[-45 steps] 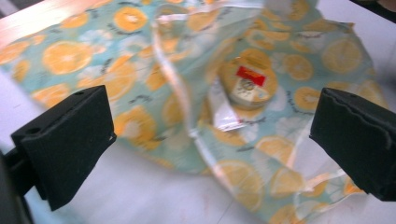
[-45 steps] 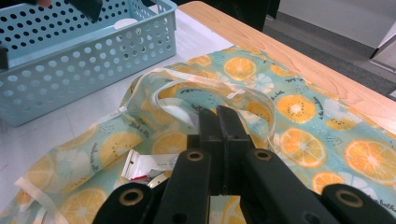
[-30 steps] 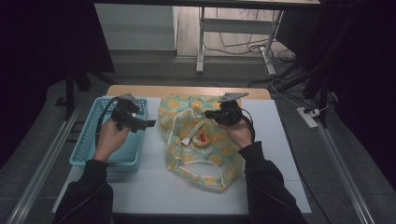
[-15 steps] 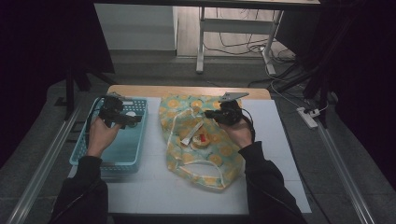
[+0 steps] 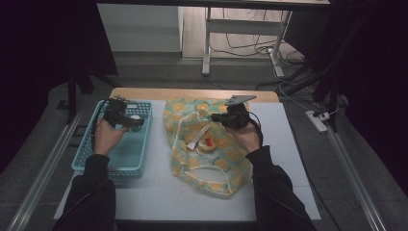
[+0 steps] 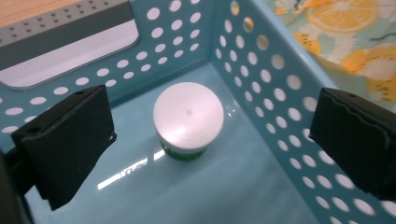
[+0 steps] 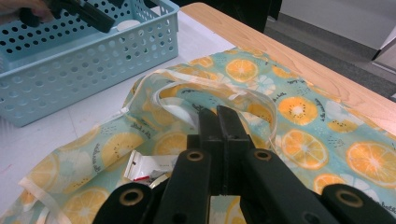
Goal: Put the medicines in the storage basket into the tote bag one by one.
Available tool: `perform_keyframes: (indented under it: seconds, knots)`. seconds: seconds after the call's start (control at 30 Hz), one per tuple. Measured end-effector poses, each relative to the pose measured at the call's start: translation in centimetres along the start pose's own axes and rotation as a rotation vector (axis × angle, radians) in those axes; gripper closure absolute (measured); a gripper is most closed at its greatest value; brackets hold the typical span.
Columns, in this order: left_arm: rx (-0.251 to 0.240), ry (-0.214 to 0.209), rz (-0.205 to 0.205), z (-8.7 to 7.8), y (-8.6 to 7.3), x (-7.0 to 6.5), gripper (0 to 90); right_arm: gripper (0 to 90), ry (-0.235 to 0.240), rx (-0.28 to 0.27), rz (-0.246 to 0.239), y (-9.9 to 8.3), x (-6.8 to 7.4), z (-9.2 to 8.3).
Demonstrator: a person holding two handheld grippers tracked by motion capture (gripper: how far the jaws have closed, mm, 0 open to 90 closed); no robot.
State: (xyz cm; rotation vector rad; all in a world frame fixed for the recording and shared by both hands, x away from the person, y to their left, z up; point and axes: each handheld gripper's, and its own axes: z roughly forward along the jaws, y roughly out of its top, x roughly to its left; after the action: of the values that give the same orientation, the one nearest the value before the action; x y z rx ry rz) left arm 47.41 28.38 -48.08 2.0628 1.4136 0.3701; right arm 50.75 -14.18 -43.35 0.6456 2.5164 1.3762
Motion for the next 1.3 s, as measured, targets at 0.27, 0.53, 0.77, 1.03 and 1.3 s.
perform_keyframes:
  seconds: [0.27,0.53,0.77,1.03,1.3]
  knots:
    - [0.055,0.02,0.012,1.6,0.5,0.2,3.5,90.0,-0.001,-0.003,-0.001,0.0,-0.1,-0.2]
    - [0.104,0.05,0.01,2.1,0.5,0.4,21.2,90.0,-0.002,-0.009,-0.002,0.1,-0.1,-0.3]
    - [0.136,0.061,0.004,2.6,0.4,0.5,42.1,90.0,-0.002,-0.007,-0.006,0.1,0.0,-0.2]
    - [0.143,0.062,-0.025,2.3,0.6,0.3,50.4,90.0,-0.003,-0.007,-0.006,0.1,0.0,-0.3]
    - [0.105,0.039,-0.051,0.8,0.8,0.3,50.5,90.0,-0.005,-0.01,-0.008,0.1,0.0,-0.2]
